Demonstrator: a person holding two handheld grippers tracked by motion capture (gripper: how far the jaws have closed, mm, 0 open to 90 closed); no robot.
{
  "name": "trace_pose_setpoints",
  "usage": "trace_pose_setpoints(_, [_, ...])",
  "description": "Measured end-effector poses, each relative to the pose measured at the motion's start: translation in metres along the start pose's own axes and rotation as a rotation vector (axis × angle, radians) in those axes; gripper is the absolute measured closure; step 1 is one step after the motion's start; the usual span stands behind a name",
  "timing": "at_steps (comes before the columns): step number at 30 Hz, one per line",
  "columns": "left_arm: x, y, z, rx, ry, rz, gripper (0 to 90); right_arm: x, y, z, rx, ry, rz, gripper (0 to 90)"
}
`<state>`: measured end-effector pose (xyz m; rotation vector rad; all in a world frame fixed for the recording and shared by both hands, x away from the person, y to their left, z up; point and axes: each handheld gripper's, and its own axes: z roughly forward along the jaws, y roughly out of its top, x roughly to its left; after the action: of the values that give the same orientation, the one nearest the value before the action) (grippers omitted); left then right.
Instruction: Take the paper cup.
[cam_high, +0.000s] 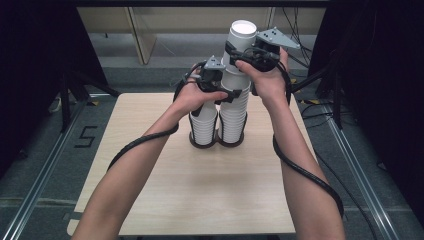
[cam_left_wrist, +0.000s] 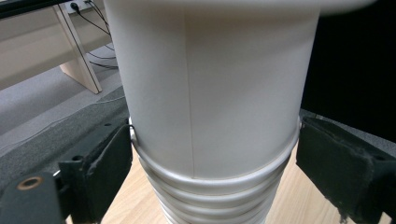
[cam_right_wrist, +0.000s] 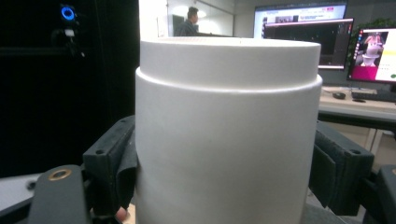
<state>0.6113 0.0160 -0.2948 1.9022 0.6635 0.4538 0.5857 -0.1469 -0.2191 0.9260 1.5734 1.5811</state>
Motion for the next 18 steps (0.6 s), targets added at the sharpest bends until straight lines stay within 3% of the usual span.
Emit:
trace_pose_setpoints(2, [0.001,0.000,-0.001,0.017,-0.002,0.015,10.8,0.000,0.004,-0.002,-0.018,-0.001,-0.004,21.3])
trace_pose_setpoints(18, [-0.001,0.000,-0.001,0.012,0.001,0.021,11.2,-0.004,0.039,-0.032,-0.155,0.005,0.003,21.3])
